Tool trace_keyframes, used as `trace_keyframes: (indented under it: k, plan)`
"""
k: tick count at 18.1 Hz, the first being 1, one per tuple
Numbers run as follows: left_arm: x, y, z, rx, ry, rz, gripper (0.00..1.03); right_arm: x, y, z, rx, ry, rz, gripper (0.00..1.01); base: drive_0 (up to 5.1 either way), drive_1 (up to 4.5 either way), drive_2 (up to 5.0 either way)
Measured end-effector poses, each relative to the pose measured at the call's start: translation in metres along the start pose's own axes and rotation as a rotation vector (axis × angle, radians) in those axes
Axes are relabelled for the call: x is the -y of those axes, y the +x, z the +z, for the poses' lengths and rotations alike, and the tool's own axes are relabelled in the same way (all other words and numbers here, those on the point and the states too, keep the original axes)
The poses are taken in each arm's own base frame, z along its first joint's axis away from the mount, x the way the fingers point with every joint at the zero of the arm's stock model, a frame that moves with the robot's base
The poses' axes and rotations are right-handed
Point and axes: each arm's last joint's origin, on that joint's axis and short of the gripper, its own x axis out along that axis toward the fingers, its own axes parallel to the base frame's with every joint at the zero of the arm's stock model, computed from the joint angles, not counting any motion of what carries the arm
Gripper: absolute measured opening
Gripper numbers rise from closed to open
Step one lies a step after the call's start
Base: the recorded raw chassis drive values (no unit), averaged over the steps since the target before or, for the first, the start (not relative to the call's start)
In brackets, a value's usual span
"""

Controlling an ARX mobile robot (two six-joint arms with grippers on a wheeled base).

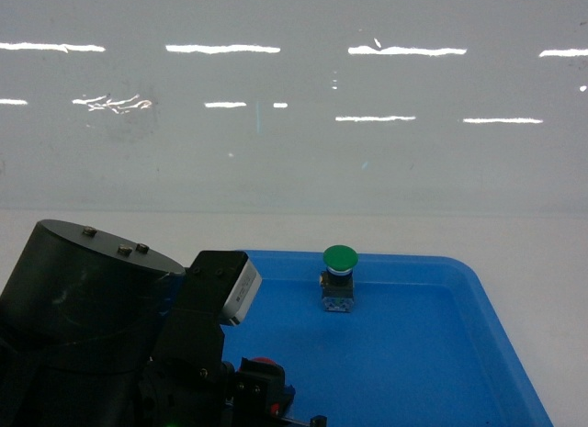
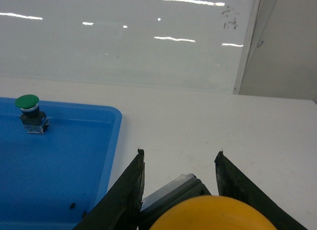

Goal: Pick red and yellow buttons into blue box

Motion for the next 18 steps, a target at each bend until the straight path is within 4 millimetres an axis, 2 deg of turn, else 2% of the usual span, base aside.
trace_keyframes:
  k: [5,9,11,13,15,18]
  plan:
    - [-0.003,-0.015,0.028,0.106,0.033,0.012,0.32,0.000,0.000,0.000,0.000,0.000,0.000,0.38,0.0,0.00,0.0]
    - [-0.003,-0.023,0.035,0.148,0.079,0.079,0.32,0.000,0.000,0.000,0.000,0.000,0.000,0.38,0.0,0.00,0.0]
    - [-0.005,-0.039,0.047,0.221,0.089,0.096,0.32,0.000,0.000,0.000,0.000,0.000,0.000,0.38,0.0,0.00,0.0]
    - [-0.009,-0.065,0.054,0.325,0.106,0.144,0.32,0.000,0.000,0.000,0.000,0.000,0.000,0.38,0.0,0.00,0.0]
    - [-0.014,-0.080,0.052,0.369,0.112,0.184,0.32,0.000,0.000,0.000,0.000,0.000,0.000,0.38,0.0,0.00,0.0]
    - [-0.028,-0.113,0.041,0.462,0.112,0.272,0.32,0.000,0.000,0.000,0.000,0.000,0.000,0.38,0.0,0.00,0.0]
